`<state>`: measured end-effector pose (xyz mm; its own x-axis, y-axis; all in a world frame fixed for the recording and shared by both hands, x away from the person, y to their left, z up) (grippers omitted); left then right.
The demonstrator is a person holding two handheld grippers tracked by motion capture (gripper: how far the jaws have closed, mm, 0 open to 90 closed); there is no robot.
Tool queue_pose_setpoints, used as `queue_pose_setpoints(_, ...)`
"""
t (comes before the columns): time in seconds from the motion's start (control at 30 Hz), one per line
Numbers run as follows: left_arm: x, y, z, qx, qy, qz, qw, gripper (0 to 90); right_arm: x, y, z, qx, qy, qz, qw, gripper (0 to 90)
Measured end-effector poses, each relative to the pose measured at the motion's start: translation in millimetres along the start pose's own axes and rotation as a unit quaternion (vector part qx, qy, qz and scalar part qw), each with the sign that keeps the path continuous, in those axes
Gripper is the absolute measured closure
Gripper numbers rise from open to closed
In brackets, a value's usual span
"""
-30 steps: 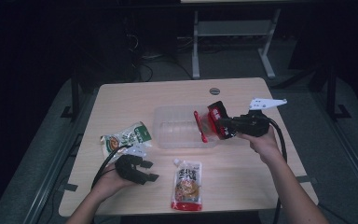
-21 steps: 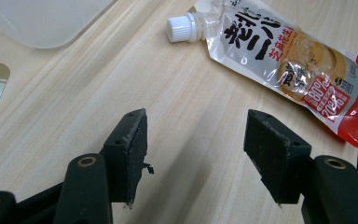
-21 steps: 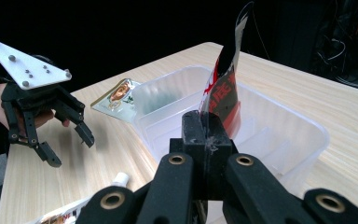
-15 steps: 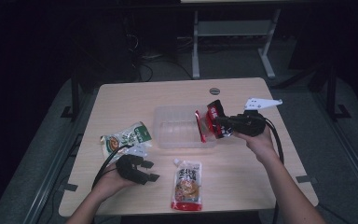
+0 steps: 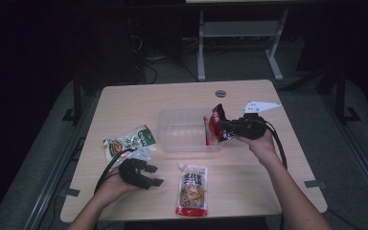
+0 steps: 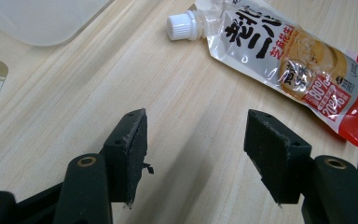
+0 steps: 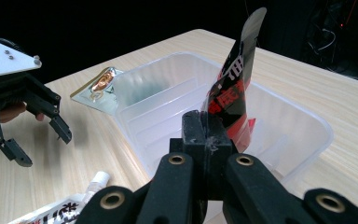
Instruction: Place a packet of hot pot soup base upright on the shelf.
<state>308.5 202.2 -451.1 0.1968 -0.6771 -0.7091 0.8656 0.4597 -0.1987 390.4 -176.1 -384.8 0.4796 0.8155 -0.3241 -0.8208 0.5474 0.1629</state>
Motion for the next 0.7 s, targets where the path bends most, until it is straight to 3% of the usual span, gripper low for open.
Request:
queue_pose_setpoints(0.23, -2.2, 0.9, -3.3, -0.009, -0.008, -0.007, 0.9999, 38.9, 6.7, -3.0, -3.4, 0.012, 0.008, 0.004, 0.9999, 90.0)
queue_pose_setpoints(0.43, -1.2, 1.8, -3.7, -0.003, -0.003, -0.005, 1.0, 38.9, 14.3, -4.9, -7.1, 0.016, 0.019, 0.002, 0.9997, 90.0)
queue_pose_setpoints(0.7, -1.5, -0.3, -3.8, -0.004, -0.002, 0.003, 1.0, 38.3, 16.9, -0.2, -7.3, 0.004, 0.031, -0.014, 0.9994, 88.0)
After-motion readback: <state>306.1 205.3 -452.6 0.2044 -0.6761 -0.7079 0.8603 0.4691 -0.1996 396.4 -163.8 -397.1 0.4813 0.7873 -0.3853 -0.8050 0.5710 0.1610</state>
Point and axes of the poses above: each handheld gripper's, and its own axes: x roughly forward along the jaws, z roughly out of its top, y roughly to its left, the point moved 1 cm from there along x, roughly forward along the jaws, and after that the axes turned 4 degrees about -y, right-handed, at the moved point
